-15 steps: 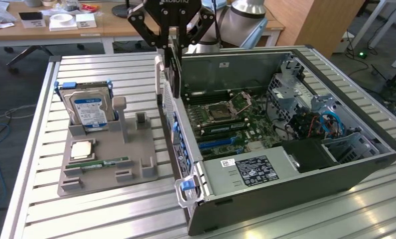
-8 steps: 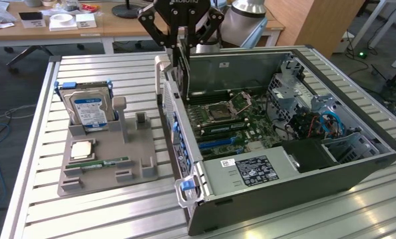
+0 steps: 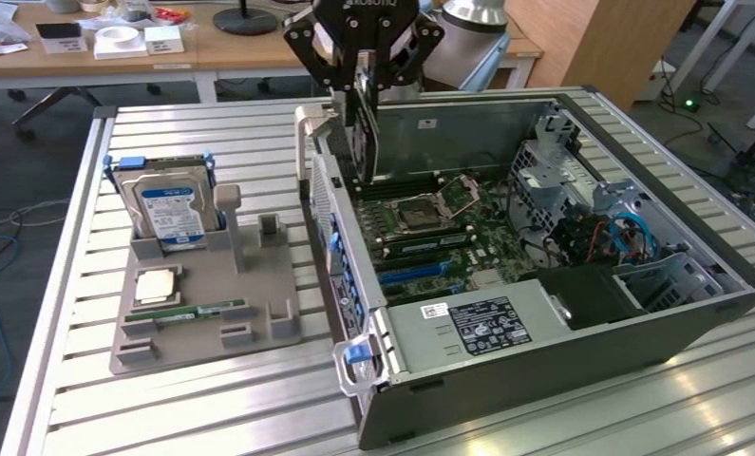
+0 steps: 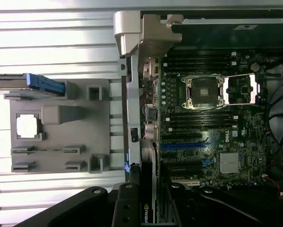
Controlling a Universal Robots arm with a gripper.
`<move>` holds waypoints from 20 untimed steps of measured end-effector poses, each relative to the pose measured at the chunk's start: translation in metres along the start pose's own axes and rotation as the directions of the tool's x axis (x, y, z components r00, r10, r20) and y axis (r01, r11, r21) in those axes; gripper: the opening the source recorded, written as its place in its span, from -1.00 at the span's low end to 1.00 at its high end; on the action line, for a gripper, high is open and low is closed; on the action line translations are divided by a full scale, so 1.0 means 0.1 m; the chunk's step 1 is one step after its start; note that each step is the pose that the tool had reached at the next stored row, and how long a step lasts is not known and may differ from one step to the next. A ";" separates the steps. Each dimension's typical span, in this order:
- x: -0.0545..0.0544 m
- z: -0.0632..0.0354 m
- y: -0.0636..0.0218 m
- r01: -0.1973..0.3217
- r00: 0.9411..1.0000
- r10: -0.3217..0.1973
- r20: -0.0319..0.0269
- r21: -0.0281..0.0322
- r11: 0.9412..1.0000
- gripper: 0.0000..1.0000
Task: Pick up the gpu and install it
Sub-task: 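Pick up the gpu and move the gpu toward the slot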
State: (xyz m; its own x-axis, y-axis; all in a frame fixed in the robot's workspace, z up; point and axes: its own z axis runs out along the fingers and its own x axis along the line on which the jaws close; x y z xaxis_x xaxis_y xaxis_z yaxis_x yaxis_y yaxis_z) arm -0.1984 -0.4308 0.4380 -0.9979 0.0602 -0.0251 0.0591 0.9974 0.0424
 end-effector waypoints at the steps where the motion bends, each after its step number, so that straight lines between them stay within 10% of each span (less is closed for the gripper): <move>1: -0.02 0.000 0.001 0.000 1.000 0.000 0.000 0.000 1.000 -0.47; 20: -0.40 0.010 0.024 0.000 1.000 0.000 0.000 0.000 1.000 -0.47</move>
State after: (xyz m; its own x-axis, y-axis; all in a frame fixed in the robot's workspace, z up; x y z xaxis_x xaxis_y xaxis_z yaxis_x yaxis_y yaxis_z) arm -0.1581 -0.4308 0.4381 -0.9979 0.0601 -0.0250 0.0590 0.9974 0.0422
